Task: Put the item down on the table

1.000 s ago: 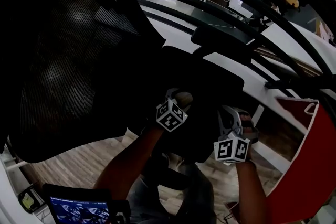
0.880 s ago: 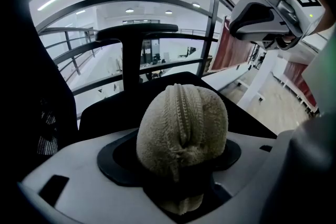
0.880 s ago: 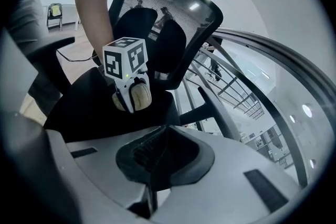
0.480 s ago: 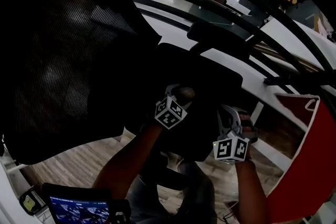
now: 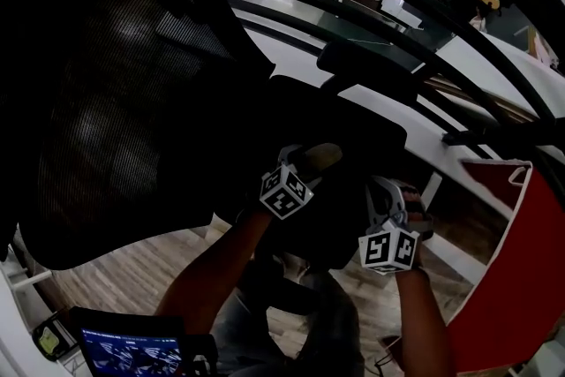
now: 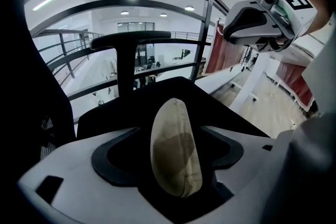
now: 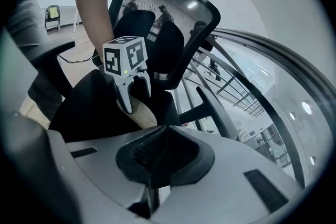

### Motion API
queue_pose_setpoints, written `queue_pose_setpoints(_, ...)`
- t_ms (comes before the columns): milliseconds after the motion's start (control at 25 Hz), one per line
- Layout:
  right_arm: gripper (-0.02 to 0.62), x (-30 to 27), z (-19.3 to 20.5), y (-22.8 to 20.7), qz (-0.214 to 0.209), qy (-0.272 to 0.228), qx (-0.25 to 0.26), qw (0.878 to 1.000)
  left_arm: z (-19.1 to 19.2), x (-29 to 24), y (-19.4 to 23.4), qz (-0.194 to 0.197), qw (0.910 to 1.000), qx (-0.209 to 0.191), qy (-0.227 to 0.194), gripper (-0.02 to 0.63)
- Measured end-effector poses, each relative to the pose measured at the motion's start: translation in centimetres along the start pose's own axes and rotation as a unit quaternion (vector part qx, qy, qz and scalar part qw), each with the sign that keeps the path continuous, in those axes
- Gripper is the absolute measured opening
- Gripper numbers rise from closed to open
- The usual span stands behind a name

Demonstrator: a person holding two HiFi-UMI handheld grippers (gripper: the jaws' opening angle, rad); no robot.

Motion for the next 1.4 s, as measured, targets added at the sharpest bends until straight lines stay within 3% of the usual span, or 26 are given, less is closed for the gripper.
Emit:
queue_pose_setpoints(280, 0.006, 4.1, -4.9, -0.9, 0.005, -0.006, -0.002, 1.0, -3.0, 7.7, 0.0, -0.017, 0.9993, 0.001, -0.034, 0.348)
queue_pose_setpoints(440, 0.006, 6.7, -7.8, -2.7, 0.009, -0.018, -0.011, 1.0, -6.8, 12.7, 0.1, -0.034, 0.9968, 0.011, -0.071, 0.338)
queue_pose_setpoints(520, 0.006, 8.1, -9.1, -3.7, 0.014, -0.026, -0.017, 0.999, -9.2, 15.4, -0.3, -0.039, 0.9946, 0.01, -0.096, 0.278)
queue_pose_setpoints(680, 0.006, 11.2, -12.2, -5.4, 0.02, -0.043, -0.021, 0.999, -12.9, 20.6, -2.0, -0.039, 0.987, 0.01, -0.156, 0.221)
queue_pose_setpoints(880, 0.006, 15.1, -16.4, -7.7, 0.026, -0.11, -0.019, 0.993, -17.1, 26.3, -2.2, -0.061, 0.9747, 0.002, -0.215, 0.083)
queue_pose_setpoints(1040, 0.006, 18.0, -18.3, -9.0, 0.027, -0.148, -0.025, 0.988, -19.8, 30.2, -2.6, -0.076, 0.9679, -0.005, -0.239, 0.005)
queue_pose_setpoints(1400, 0.006, 24.9, -20.2, -11.6, 0.052, -0.175, -0.019, 0.983, -24.8, 36.4, -6.0, -0.1, 0.9617, -0.028, -0.254, 0.004)
Point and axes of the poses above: the fingertips, and each gripper's own axes: x backward along the fingers, y to its left, z out of its underside, the point moved 3 cm from there along x, backward along the fingers, and after that the axes turned 3 degrees about -z, right-handed, at the moved point
